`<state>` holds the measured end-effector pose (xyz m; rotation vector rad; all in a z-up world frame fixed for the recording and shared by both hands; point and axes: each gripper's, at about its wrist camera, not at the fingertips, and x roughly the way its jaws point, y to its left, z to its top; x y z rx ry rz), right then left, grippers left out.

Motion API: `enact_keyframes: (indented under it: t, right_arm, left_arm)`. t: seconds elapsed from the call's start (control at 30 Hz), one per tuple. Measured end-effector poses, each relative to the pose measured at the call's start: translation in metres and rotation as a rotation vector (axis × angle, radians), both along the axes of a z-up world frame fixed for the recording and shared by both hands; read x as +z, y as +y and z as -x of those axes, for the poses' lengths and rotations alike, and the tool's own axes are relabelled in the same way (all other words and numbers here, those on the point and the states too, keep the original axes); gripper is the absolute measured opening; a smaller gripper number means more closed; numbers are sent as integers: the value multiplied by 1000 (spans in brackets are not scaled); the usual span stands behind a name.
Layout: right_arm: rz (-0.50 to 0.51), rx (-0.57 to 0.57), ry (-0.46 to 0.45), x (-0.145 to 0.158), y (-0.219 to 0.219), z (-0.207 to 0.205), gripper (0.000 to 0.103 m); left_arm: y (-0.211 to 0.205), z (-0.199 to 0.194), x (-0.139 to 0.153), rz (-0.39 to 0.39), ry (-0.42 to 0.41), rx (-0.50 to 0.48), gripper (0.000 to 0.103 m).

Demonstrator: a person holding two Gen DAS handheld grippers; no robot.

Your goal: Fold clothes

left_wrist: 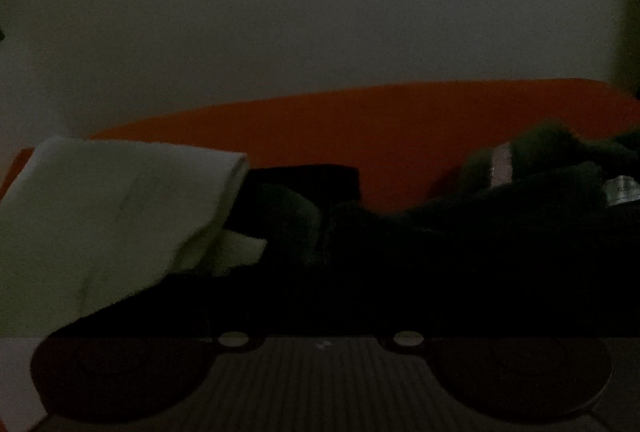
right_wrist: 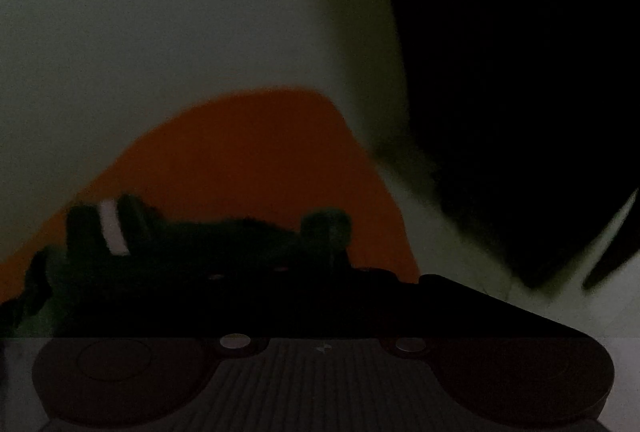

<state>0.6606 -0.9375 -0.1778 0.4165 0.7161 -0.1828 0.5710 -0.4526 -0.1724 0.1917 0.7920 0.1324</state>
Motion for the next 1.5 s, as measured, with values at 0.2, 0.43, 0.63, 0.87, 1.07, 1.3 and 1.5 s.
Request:
enact_keyframes:
  t: [0.2, 0.43, 0.63, 0.87, 1.07, 1.3, 1.5]
  right_arm:
    - [178, -46, -383, 60, 24, 28, 9]
    - [170, 41, 54, -1, 40, -40, 47]
    - [107, -48, -88, 57, 60, 39, 67]
    - [99, 165, -42, 47, 202, 145, 27]
    - [133, 285, 144, -40, 245, 135, 1]
    - [153, 307, 117, 38, 224, 154, 22]
    - [38, 217, 200, -12, 191, 147, 21]
  left_arm:
    - [3, 16, 24, -1, -209, 81, 8]
    - [9, 3, 16, -40, -76, 133, 18]
    - [9, 61, 79, 125, -185, 70, 61]
    - [-79, 140, 46, 188, -59, -167, 63]
    - [-100, 134, -41, 7, 83, -228, 54]
    - [-44, 138, 21, -13, -4, -151, 53]
    - [-5, 115, -19, -68, 94, -159, 48]
